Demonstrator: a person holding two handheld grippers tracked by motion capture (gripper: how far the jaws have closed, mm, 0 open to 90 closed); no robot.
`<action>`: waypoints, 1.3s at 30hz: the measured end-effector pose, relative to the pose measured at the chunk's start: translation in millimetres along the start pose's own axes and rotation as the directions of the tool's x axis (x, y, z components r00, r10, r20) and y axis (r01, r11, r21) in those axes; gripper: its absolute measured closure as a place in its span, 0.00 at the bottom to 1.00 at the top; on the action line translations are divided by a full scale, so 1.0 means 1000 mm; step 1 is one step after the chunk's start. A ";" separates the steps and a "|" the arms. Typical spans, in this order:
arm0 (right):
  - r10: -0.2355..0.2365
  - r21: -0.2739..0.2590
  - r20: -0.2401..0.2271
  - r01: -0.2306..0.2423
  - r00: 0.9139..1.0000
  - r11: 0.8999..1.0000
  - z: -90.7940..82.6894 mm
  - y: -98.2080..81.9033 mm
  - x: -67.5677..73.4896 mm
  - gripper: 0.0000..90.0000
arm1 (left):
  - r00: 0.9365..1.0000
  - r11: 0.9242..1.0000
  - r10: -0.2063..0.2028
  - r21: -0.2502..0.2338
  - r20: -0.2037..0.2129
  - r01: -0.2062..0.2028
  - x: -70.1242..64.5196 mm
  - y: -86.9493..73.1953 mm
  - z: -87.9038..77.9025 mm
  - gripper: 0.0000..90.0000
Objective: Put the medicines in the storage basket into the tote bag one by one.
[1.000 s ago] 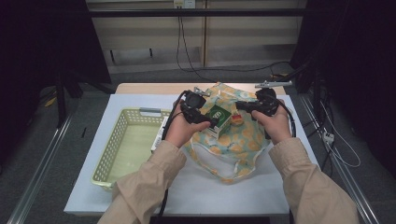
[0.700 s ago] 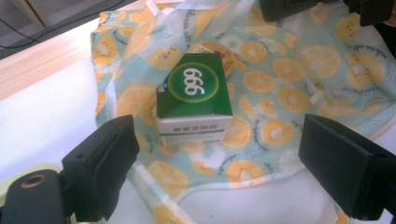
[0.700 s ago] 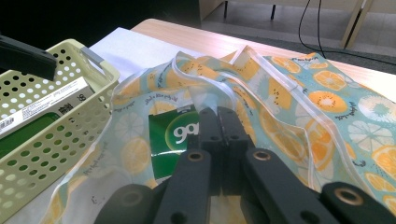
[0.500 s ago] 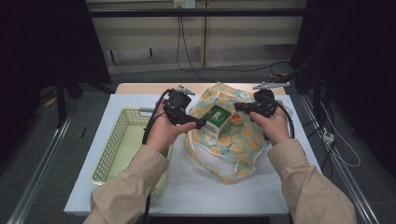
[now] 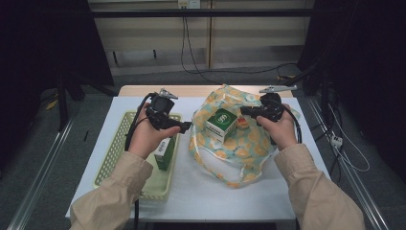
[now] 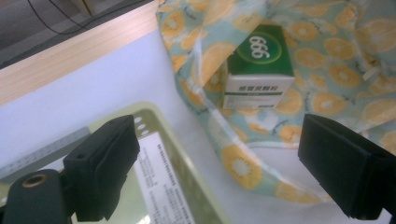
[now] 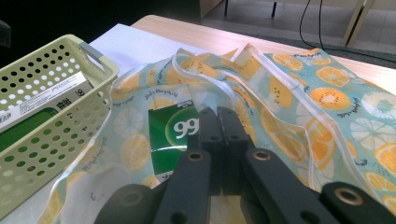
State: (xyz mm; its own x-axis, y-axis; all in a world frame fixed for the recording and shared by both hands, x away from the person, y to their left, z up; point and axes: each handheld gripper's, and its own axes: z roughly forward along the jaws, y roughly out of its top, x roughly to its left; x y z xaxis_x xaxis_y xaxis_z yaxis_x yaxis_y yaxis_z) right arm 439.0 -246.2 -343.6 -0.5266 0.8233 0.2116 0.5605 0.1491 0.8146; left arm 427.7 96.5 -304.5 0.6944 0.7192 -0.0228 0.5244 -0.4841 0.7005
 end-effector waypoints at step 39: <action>-0.001 0.008 0.009 0.001 1.000 1.000 0.000 -0.004 -0.002 1.00 | 1.000 0.983 -0.029 0.181 -0.012 0.031 0.024 -0.078 0.018 0.49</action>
State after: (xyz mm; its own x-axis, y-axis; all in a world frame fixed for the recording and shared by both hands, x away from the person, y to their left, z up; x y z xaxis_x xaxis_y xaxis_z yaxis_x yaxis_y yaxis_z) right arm 437.9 -248.2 -347.2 -0.5209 0.8284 0.2060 0.5650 0.1537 0.8106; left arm 412.5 142.3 -372.2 0.6731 0.7387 -0.0348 0.6261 -0.5441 0.5585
